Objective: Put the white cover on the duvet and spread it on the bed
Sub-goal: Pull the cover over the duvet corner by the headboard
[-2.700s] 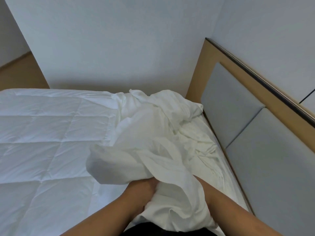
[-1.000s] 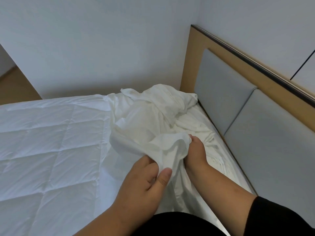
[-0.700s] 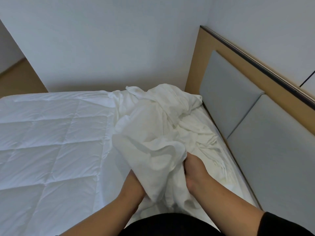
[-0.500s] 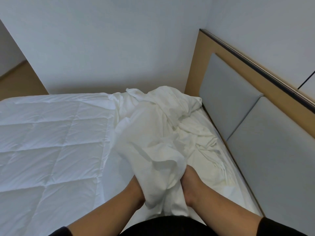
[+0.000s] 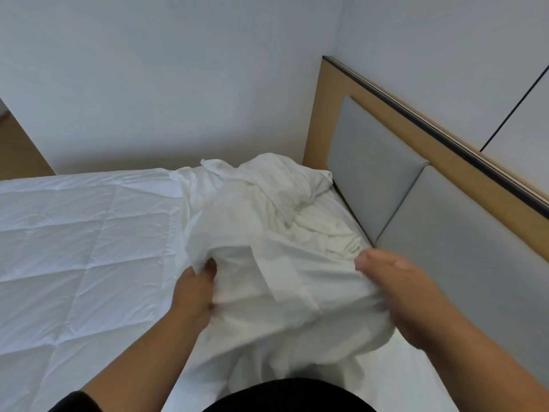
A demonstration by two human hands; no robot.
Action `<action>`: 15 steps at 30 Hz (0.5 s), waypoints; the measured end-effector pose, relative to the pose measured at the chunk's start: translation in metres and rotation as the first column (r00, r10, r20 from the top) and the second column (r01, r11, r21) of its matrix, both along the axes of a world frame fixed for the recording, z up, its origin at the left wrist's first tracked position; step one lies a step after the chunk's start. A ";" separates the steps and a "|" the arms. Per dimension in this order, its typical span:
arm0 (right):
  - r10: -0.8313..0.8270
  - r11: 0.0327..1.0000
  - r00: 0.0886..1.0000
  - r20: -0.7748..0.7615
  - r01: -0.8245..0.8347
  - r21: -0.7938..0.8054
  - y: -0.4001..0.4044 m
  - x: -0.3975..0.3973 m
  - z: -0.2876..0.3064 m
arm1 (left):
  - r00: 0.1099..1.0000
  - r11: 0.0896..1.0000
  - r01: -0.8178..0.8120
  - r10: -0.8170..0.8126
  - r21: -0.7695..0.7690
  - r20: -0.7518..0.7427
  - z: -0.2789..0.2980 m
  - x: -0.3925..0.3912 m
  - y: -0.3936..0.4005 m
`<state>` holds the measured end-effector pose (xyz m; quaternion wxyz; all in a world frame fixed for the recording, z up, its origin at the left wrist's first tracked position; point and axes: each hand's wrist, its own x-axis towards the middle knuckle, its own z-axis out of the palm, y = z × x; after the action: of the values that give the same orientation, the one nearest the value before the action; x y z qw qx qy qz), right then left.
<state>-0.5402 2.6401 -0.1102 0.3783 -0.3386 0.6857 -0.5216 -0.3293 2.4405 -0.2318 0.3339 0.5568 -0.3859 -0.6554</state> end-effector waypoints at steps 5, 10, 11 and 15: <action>0.533 0.653 0.837 0.126 -0.502 0.567 0.043 0.003 -0.056 | 0.988 0.999 0.028 -0.030 -0.015 -0.149 0.000 0.002 -0.020; 0.319 0.771 0.941 -0.111 -0.189 0.609 0.029 -0.007 -0.121 | 0.931 0.959 0.277 -0.284 -0.065 -0.231 0.014 -0.009 0.003; 0.189 0.849 0.975 -0.121 -0.100 0.519 0.018 -0.007 -0.123 | 0.910 0.941 0.332 -0.339 -0.072 -0.237 0.017 -0.010 0.010; 0.094 0.943 0.995 0.034 -0.100 0.318 -0.030 0.008 -0.095 | 0.851 0.881 0.471 -0.470 -0.055 -0.234 0.027 -0.013 0.039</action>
<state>-0.5320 2.6102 -0.2051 0.4594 -0.3015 0.7400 -0.3878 -0.3423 2.4797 -0.2048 0.2068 0.3627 -0.4656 -0.7803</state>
